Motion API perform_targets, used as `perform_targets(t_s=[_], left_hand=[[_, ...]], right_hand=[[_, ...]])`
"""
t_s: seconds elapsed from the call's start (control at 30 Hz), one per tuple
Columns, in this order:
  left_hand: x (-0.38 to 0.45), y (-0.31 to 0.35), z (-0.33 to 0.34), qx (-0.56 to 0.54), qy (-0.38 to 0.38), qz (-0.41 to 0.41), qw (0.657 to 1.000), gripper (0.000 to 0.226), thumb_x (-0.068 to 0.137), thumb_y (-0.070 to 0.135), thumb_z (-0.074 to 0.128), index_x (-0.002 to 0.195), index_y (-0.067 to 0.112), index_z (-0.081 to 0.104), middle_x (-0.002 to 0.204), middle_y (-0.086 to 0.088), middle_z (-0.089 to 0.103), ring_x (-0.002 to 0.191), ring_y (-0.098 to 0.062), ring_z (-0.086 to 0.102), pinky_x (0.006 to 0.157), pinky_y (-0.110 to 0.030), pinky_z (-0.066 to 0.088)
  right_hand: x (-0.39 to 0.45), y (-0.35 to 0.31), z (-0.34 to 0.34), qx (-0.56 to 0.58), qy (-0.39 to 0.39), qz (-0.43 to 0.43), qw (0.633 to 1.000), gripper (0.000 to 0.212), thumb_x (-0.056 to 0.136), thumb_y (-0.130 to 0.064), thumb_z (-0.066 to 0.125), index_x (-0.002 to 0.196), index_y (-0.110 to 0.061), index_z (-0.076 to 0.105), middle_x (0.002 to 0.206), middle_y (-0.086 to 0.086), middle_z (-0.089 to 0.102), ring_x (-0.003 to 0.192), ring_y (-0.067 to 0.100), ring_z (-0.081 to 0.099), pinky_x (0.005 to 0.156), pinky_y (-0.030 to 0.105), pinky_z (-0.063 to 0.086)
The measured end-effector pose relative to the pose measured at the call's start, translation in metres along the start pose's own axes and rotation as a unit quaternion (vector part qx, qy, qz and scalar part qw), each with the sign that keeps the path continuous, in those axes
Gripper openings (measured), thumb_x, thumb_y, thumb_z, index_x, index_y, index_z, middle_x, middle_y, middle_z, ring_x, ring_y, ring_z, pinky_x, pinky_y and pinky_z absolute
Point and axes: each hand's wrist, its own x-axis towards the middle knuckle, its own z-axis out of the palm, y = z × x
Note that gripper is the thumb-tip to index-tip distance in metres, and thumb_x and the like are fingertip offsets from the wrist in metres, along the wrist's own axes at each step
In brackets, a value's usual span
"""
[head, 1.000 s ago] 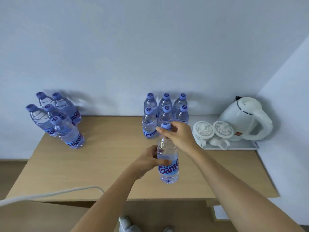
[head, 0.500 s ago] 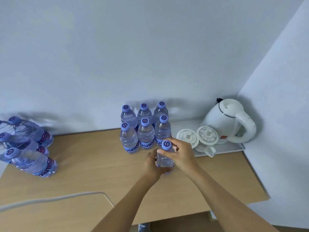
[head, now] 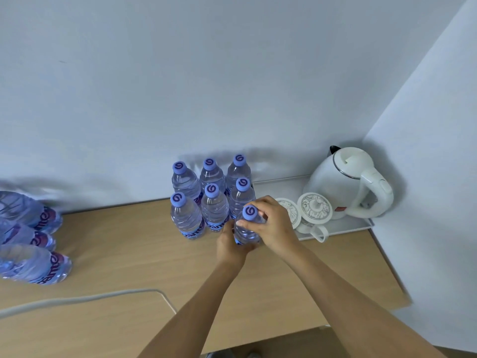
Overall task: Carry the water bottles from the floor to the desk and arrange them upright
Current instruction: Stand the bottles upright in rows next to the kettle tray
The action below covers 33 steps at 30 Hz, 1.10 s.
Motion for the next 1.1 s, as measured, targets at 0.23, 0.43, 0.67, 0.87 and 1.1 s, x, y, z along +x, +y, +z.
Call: perform_targets(t_s=[0.23,0.43,0.67,0.87,1.1], left_hand=[[0.003,-0.007,0.002,0.011,-0.009,-0.008,1.000,0.069,0.062,0.008,0.088,0.121,0.010,0.051,0.116,-0.004,0.062,0.104,-0.020,0.060,0.081,-0.027,0.051],[0.004,-0.008,-0.016,0.068,-0.007,-0.031,0.997,0.082,0.067,0.002,0.082,0.135,0.006,0.036,0.132,-0.010,0.047,0.125,-0.026,0.046,0.097,-0.036,0.045],[-0.019,-0.020,-0.078,-0.032,0.128,-0.026,0.991,0.074,0.075,0.009,0.078,0.135,0.013,0.036,0.119,0.001,0.048,0.113,-0.019,0.051,0.093,-0.036,0.047],[-0.051,-0.047,-0.156,-0.067,0.254,-0.056,0.963,0.076,0.074,0.012,0.081,0.136,0.009,0.037,0.129,-0.006,0.048,0.111,-0.016,0.047,0.099,-0.039,0.044],[-0.068,-0.087,-0.259,-0.079,0.318,-0.077,0.942,0.077,0.074,0.015,0.081,0.137,0.009,0.037,0.132,-0.006,0.048,0.118,-0.019,0.048,0.099,-0.035,0.042]], right_hand=[[0.001,-0.001,-0.002,-0.033,-0.026,0.001,0.999,0.050,0.066,-0.029,0.088,0.109,-0.015,0.068,0.097,-0.007,0.056,0.087,0.004,0.056,0.075,0.005,0.038],[0.002,-0.028,-0.015,-0.043,0.007,-0.044,0.998,0.057,0.069,-0.034,0.086,0.119,-0.021,0.063,0.113,-0.007,0.061,0.105,0.003,0.056,0.090,0.011,0.039],[-0.013,-0.081,0.022,0.000,-0.026,-0.111,0.994,0.042,0.079,-0.026,0.079,0.117,-0.015,0.065,0.110,-0.015,0.063,0.105,-0.004,0.056,0.092,0.013,0.042],[-0.029,-0.120,0.100,-0.013,-0.133,-0.138,0.981,0.048,0.080,-0.030,0.078,0.124,-0.018,0.062,0.119,-0.005,0.062,0.112,0.010,0.056,0.099,0.023,0.042],[-0.033,-0.173,0.214,-0.020,-0.210,-0.167,0.963,0.054,0.077,-0.034,0.079,0.127,-0.021,0.060,0.124,-0.004,0.061,0.120,0.009,0.054,0.105,0.032,0.042]])
